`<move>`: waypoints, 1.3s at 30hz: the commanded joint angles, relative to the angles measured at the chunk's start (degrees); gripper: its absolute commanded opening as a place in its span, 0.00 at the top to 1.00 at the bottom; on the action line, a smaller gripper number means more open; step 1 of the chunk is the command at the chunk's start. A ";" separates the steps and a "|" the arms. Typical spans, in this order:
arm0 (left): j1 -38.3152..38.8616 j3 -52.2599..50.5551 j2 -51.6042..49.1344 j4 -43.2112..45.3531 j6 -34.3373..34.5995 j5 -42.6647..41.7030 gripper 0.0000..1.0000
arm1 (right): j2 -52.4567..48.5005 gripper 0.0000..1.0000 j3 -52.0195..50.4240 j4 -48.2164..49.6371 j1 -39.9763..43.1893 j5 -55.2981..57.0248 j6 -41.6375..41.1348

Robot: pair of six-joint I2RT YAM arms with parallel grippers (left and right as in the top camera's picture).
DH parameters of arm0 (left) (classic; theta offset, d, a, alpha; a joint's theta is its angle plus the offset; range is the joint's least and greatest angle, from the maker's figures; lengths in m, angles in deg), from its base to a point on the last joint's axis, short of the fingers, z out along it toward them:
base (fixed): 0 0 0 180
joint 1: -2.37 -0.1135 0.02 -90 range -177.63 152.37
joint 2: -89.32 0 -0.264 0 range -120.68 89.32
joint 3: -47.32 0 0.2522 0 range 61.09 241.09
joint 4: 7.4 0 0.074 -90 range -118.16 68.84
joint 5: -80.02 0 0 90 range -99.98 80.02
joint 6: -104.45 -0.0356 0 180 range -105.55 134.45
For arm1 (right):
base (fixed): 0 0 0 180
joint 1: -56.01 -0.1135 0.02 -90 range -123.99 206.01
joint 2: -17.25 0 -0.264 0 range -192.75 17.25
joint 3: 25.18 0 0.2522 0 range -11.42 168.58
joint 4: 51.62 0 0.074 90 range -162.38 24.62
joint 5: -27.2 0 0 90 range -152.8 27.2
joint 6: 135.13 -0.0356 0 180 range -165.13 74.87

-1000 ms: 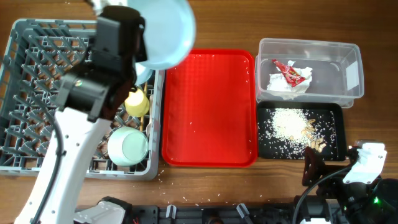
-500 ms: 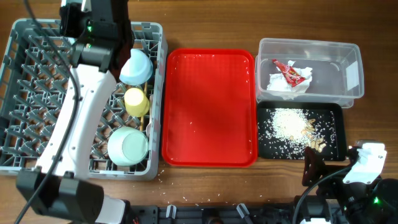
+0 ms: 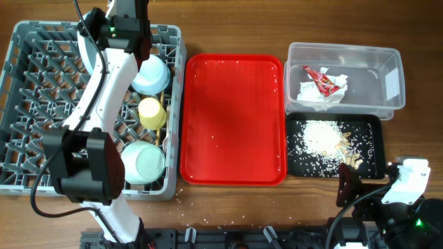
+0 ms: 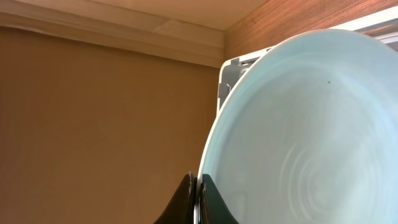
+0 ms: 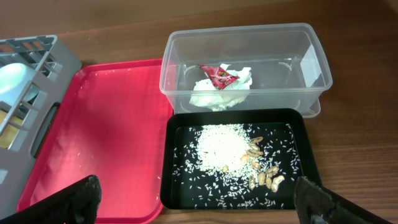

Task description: Sort waste into correct bins and load items into the dishwasher rack

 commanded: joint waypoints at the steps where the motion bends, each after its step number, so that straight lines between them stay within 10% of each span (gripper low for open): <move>1: -0.70 0.48 -0.74 0.42 1.51 -1.11 0.96 | 0.42 0.00 0.07 0.20 0.17 -0.50 -0.79; 9: -0.72 0.48 -0.76 -2.69 10.32 -5.16 0.94 | 0.42 0.00 0.07 0.20 0.17 -0.50 -0.79; 12: -0.72 0.48 -0.76 -2.73 10.34 -5.03 0.56 | 0.42 0.00 0.07 0.20 0.17 -0.50 -0.79; 19: -0.94 0.50 0.24 -0.46 14.58 -0.59 0.00 | 0.42 0.00 0.07 0.20 0.17 -0.50 -0.79; 24: -1.31 0.50 6.93 -0.98 21.55 -0.87 0.00 | 0.42 0.00 0.07 0.20 0.17 -0.50 -0.79; 29: -1.31 0.50 21.77 -11.89 44.92 -18.25 0.00 | 0.42 0.00 0.07 0.22 0.17 -0.50 -0.79; 39: -1.25 0.50 25.49 -13.00 45.20 -28.33 0.00 | 0.42 0.00 0.07 0.20 0.17 -0.50 -0.79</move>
